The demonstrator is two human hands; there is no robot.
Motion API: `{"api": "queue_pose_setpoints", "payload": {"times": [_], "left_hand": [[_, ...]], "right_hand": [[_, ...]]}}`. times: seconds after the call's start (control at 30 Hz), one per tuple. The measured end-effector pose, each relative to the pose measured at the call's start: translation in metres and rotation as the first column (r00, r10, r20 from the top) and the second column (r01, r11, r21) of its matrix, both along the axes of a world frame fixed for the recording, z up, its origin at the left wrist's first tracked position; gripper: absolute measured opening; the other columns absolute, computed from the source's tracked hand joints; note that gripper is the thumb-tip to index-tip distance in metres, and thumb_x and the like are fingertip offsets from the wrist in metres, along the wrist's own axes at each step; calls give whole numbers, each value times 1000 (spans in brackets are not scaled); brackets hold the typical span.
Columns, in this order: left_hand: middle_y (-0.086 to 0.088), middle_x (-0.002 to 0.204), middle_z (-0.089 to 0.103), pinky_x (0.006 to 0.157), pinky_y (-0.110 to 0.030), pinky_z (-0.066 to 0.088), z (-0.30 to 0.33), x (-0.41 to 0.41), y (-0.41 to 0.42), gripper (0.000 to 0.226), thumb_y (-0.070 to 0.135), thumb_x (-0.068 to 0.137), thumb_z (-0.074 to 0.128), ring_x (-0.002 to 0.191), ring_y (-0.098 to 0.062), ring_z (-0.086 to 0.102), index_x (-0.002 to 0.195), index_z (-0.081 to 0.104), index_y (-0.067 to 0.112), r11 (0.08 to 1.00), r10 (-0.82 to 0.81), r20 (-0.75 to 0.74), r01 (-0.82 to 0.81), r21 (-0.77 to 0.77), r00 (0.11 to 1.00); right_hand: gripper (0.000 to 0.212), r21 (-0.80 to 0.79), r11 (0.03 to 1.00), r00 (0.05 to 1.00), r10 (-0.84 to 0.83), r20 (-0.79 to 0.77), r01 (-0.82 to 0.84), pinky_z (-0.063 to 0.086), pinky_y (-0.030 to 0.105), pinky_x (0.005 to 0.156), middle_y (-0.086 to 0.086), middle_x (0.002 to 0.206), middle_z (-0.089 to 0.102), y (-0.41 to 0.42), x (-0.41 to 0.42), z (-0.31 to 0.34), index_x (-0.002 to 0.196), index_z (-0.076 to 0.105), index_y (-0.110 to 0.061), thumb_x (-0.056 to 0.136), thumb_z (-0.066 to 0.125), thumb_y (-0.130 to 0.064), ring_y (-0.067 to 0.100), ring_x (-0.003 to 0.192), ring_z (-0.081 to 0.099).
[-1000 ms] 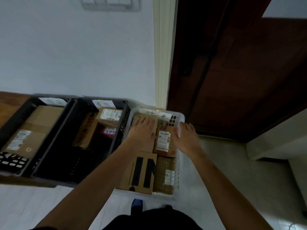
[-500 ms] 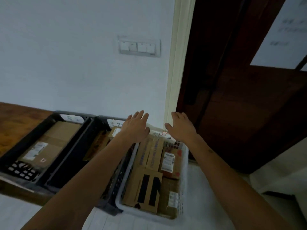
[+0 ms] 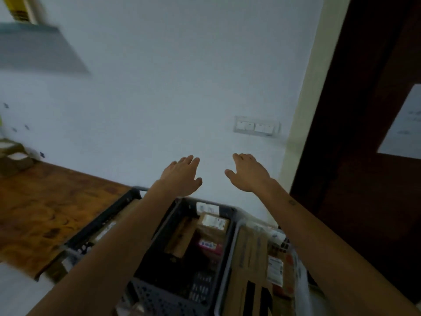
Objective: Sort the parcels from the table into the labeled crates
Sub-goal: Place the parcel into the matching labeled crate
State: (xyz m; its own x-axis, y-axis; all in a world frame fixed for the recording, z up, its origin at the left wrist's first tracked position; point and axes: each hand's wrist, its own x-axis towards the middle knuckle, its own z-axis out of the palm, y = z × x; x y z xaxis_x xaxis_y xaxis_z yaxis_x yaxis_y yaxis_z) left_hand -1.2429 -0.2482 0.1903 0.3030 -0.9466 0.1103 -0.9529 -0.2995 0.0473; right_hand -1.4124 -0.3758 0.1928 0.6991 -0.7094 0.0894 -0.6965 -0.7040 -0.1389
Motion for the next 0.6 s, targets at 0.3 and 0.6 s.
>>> {"api": "queue_pose_setpoints", "payload": {"times": [0.3, 0.6], "left_hand": [[-6, 162, 29, 116, -42, 30, 83, 125, 119, 67, 41, 103, 48, 147, -26, 31, 157, 22, 12, 967, 238, 39, -234, -100, 970], [-6, 161, 29, 116, -43, 33, 111, 249, 183, 68, 43, 102, 49, 145, -26, 34, 156, 22, 12, 881, 465, 71, -453, -137, 883]], "right_hand": [[66, -73, 975, 975, 214, 55, -209, 34, 47, 115, 17, 158, 33, 83, 163, 66, 156, 24, -6, 106, 40, -46, 33, 146, 28], [66, -111, 900, 896, 432, 99, -422, 35, 47, 114, 17, 158, 34, 129, 320, 108, 156, 24, -6, 105, 41, -45, 33, 146, 30]]}}
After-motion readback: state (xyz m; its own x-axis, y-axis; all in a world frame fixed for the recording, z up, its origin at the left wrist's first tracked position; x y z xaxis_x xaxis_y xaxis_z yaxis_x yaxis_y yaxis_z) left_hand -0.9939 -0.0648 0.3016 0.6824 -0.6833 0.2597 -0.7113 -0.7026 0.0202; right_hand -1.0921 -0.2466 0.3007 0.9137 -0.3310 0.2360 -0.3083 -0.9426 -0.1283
